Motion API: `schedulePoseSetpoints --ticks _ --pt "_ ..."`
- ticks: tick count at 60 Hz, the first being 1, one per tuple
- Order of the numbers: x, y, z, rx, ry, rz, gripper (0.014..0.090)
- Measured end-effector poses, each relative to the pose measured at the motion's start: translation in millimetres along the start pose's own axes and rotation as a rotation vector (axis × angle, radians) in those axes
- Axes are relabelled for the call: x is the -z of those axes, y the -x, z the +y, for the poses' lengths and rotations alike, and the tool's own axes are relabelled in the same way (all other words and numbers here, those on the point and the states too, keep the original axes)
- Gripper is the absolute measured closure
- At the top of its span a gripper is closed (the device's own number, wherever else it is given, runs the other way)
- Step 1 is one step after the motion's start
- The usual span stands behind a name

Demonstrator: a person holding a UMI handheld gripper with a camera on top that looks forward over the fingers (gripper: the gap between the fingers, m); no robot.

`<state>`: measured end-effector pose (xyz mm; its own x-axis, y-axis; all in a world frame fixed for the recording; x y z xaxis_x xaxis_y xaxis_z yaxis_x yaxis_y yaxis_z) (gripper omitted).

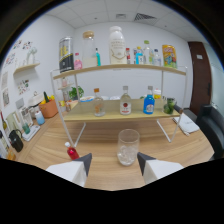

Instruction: Make me a cup of Vodka Sunrise.

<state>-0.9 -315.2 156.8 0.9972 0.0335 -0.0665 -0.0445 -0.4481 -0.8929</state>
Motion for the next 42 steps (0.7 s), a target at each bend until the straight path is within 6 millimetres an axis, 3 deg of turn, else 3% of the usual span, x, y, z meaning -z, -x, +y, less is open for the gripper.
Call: schedulePoseSetpoints --ticks 4,8,14,23,35,42 --pt "8 -25 -1 0.007 0.014 0.021 0.0201" --pt "18 -48 -21 0.007 -0.01 0.038 0.0194" --pt "32 -83 -70 -0.019 -0.068 0.052 0.0194" --pt "37 -132 -160 -0.055 -0.184 0.058 0.0194" --pt "15 -177 -253 -0.07 -0.295 0.056 0.0196" --pt "-11 -193 -285 -0.044 -0.324 0.059 0.0197"
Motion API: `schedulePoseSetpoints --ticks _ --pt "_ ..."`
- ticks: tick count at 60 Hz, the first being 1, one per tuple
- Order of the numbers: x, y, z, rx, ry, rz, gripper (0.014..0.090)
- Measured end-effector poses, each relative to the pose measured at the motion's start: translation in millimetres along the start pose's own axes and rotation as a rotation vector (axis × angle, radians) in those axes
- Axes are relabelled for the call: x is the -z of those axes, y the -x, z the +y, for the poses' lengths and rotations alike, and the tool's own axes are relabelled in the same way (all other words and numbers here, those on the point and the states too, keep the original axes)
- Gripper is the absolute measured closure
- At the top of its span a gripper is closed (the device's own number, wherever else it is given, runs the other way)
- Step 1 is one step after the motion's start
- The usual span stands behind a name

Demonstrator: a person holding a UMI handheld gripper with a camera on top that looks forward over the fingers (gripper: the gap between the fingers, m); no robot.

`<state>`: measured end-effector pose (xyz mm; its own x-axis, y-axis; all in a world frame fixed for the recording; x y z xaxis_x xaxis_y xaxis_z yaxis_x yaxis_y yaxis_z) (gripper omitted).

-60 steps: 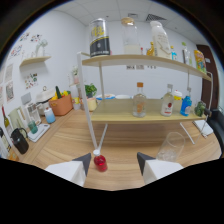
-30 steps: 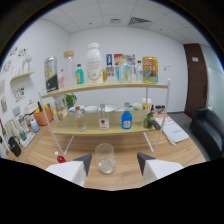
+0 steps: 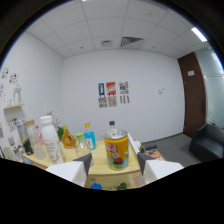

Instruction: Make me a cup of Vodka Sunrise.

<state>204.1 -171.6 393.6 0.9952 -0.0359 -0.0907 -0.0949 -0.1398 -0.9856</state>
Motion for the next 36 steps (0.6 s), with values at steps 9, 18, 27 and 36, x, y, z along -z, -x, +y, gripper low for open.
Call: schedulePoseSetpoints --ticks 9,18,27,36 --pt "-44 -7 -6 0.032 0.013 -0.022 0.02" --pt "-69 -8 3 0.066 0.049 -0.04 0.0328" --pt "-69 -8 -1 0.101 0.026 -0.044 0.0509" --pt "-68 -9 -1 0.086 0.03 -0.031 0.0523"
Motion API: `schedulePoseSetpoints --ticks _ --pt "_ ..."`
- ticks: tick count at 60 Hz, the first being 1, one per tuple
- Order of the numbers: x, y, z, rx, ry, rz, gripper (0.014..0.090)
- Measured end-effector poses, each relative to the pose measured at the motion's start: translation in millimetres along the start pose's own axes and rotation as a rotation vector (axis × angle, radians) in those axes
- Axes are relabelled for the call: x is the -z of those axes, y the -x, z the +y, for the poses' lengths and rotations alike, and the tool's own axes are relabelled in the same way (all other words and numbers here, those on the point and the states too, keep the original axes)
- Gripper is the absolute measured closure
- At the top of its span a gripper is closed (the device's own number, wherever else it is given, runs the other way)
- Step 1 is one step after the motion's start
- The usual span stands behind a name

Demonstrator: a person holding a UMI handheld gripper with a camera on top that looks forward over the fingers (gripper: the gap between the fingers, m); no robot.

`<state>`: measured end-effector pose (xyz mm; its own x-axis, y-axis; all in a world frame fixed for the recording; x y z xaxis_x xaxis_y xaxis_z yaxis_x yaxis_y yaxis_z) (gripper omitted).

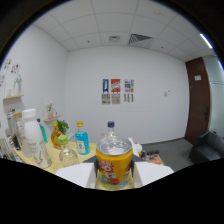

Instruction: Make me a cup of Vodka Sunrise.

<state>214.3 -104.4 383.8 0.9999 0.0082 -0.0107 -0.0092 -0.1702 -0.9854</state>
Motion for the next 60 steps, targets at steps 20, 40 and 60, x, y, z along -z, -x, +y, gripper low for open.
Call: schedulePoseSetpoints --ticks 20,40,60 --pt "76 14 -43 0.001 -0.11 0.04 0.0534" --pt "103 67 128 -0.098 0.075 0.039 0.0537" --pt "72 77 241 0.227 0.231 0.101 0.0537"
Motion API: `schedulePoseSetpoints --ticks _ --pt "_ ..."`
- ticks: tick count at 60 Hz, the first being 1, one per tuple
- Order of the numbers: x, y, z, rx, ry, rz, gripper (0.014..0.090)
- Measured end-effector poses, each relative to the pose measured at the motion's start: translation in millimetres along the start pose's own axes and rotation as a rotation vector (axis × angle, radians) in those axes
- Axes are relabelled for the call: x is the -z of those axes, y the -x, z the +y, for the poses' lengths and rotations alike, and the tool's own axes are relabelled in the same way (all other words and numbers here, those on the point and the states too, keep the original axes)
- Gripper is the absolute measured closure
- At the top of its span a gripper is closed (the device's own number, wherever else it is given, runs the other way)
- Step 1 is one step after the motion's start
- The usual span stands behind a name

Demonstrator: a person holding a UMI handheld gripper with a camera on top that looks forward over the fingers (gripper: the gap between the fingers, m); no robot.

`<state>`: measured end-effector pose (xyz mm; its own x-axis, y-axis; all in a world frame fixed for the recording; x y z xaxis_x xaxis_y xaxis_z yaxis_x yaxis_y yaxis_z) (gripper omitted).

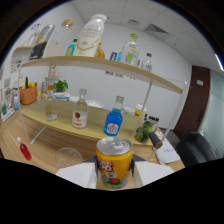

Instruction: Make me a cup of Vodka Sunrise.

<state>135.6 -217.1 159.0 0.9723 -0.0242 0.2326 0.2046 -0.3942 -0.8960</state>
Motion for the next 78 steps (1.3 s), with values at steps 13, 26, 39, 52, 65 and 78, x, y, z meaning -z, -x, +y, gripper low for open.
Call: schedulePoseSetpoints --ticks 13,26,39,52,65,78 --pt "-5 -5 -19 0.507 -0.053 0.093 0.0536" --pt "-8 8 -46 1.035 -0.134 0.157 0.0535" --pt "-12 31 -58 1.529 -0.202 0.205 0.0535" --pt "-13 49 -56 1.884 -0.256 0.218 0.0537" --pt "-4 50 -66 1.802 -0.275 0.202 0.0535" --pt "37 42 -121 1.207 -0.383 0.137 0.0535"
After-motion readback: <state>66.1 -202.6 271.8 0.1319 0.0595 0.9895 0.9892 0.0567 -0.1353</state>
